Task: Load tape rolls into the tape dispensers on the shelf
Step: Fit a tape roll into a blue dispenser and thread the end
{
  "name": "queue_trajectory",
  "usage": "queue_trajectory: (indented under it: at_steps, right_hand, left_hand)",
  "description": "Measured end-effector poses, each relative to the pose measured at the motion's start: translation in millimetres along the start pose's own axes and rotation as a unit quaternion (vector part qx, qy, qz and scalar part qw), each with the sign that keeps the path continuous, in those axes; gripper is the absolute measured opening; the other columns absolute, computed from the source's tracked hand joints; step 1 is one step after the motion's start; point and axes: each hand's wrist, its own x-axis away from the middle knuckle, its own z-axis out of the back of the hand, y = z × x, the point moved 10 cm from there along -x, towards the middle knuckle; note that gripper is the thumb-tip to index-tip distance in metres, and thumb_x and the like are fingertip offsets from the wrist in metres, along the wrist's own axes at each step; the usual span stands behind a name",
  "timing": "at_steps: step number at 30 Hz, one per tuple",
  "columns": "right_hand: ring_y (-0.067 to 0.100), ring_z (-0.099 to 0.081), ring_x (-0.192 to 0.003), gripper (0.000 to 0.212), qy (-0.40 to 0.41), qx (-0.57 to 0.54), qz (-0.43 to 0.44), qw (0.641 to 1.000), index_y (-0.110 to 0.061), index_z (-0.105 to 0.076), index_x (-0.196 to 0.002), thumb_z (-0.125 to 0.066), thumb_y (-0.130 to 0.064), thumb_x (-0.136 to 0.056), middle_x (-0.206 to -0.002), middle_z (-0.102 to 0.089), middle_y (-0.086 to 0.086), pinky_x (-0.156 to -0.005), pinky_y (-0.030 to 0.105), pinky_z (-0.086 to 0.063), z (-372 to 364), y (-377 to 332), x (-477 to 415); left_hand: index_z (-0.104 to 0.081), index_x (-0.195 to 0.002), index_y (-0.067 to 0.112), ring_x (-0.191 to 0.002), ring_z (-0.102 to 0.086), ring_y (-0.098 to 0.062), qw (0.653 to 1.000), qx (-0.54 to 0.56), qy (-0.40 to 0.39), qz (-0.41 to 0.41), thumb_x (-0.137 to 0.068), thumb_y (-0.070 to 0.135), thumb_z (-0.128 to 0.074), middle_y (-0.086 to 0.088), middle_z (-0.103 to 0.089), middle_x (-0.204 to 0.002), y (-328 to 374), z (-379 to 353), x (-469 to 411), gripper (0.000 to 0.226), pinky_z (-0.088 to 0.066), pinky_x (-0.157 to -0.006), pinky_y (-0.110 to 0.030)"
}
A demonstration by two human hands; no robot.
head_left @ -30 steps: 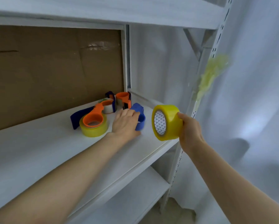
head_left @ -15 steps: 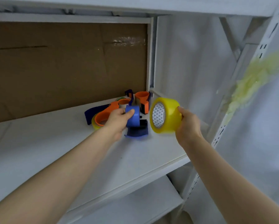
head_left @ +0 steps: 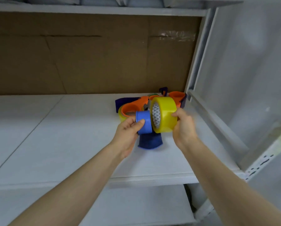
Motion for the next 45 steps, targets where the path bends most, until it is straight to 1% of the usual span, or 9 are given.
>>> queue_trajectory:
  at_steps: [6,11,15,25,28,31,35,40,45]
  right_hand:
    - [0.028,-0.054,-0.08,0.04,-0.114,0.045,0.038,0.992,-0.011,-0.065,-0.086,-0.043,-0.006,-0.052,-0.083,-0.06,0.012,-0.069,0.033,-0.043,-9,5,15]
    - [0.021,-0.063,-0.099,0.076,-0.168,0.101,0.021,0.98,-0.006,-0.053,-0.127,-0.049,0.005,-0.051,-0.112,-0.065,0.011,-0.065,0.02,-0.055,-9,16,21]
    - [0.024,-0.061,-0.109,0.061,-0.193,0.09,-0.008,0.977,-0.004,-0.047,-0.134,-0.055,0.016,-0.076,-0.121,-0.062,0.012,-0.08,0.026,-0.056,-13,13,26]
    - [0.023,-0.064,-0.082,0.035,-0.031,-0.016,-0.146,0.989,0.0,-0.055,-0.123,-0.058,-0.01,-0.09,-0.105,-0.065,0.015,-0.064,0.035,-0.053,-1,26,20]
    - [0.028,-0.065,-0.085,0.022,-0.012,0.017,-0.174,0.985,-0.012,-0.064,-0.106,-0.061,-0.026,-0.089,-0.103,-0.068,0.014,-0.075,0.044,-0.055,-9,35,26]
    - [0.013,-0.058,-0.066,0.024,-0.001,0.088,-0.145,0.985,-0.022,-0.058,-0.08,-0.052,-0.042,-0.092,-0.074,-0.062,0.0,-0.056,0.027,-0.049,-5,32,29]
    - [0.011,-0.059,-0.074,0.027,-0.062,0.112,-0.154,0.98,-0.019,-0.061,-0.11,-0.047,-0.036,-0.095,-0.084,-0.064,0.001,-0.06,0.024,-0.046,-11,38,39]
    - [0.02,-0.061,-0.105,0.032,-0.169,0.209,-0.084,0.96,-0.023,-0.058,-0.125,-0.049,-0.016,-0.096,-0.112,-0.067,0.003,-0.092,0.036,-0.051,-20,28,46]
    - [0.021,-0.064,-0.094,0.058,-0.179,0.311,-0.002,0.934,-0.012,-0.042,-0.138,-0.067,-0.017,-0.085,-0.091,-0.062,-0.002,-0.086,0.034,-0.054,-14,20,43]
  left_hand:
    - [-0.063,-0.101,0.007,-0.094,-0.061,-0.021,0.999,-0.021,0.028,-0.004,-0.091,0.001,-0.051,-0.011,-0.066,-0.099,-12,1,11,0.017,-0.048,-0.09,-0.029]
    - [-0.06,-0.11,0.005,-0.094,-0.061,-0.019,0.999,-0.006,0.042,0.005,-0.091,0.001,-0.049,-0.007,-0.066,-0.101,-11,-1,10,0.022,-0.049,-0.085,-0.025]
    - [-0.059,-0.112,0.005,-0.095,-0.06,-0.02,0.999,-0.011,0.05,0.006,-0.093,0.003,-0.048,-0.009,-0.065,-0.103,-7,0,7,0.022,-0.048,-0.085,-0.026]
    - [-0.064,-0.097,0.018,-0.097,-0.064,-0.019,0.999,-0.017,0.03,0.023,-0.096,0.017,-0.043,-0.007,-0.068,-0.103,-11,-20,12,0.02,-0.049,-0.09,-0.034]
    - [-0.065,-0.094,0.018,-0.077,-0.068,-0.009,1.0,-0.011,-0.013,0.012,-0.09,0.01,-0.049,0.004,-0.073,-0.082,-9,-32,15,0.018,-0.055,-0.07,-0.022]
    - [-0.063,-0.103,0.012,-0.078,-0.068,-0.01,0.998,-0.044,-0.042,-0.003,-0.079,-0.011,-0.055,0.002,-0.073,-0.084,-6,-37,20,0.034,-0.055,-0.068,-0.019]
    - [-0.06,-0.109,0.018,-0.089,-0.069,-0.012,0.996,-0.077,-0.03,-0.02,-0.076,-0.01,-0.065,0.003,-0.073,-0.093,-4,-32,25,0.043,-0.057,-0.077,-0.025]
    - [-0.055,-0.12,0.01,-0.105,-0.064,-0.024,0.995,-0.099,-0.018,-0.013,-0.08,0.004,-0.069,-0.009,-0.068,-0.111,-7,-20,28,0.043,-0.052,-0.089,-0.035]
    - [-0.053,-0.118,0.012,-0.099,-0.064,-0.019,0.995,-0.089,-0.038,0.001,-0.071,0.009,-0.072,-0.001,-0.068,-0.103,-17,-16,29,0.051,-0.05,-0.09,-0.035]
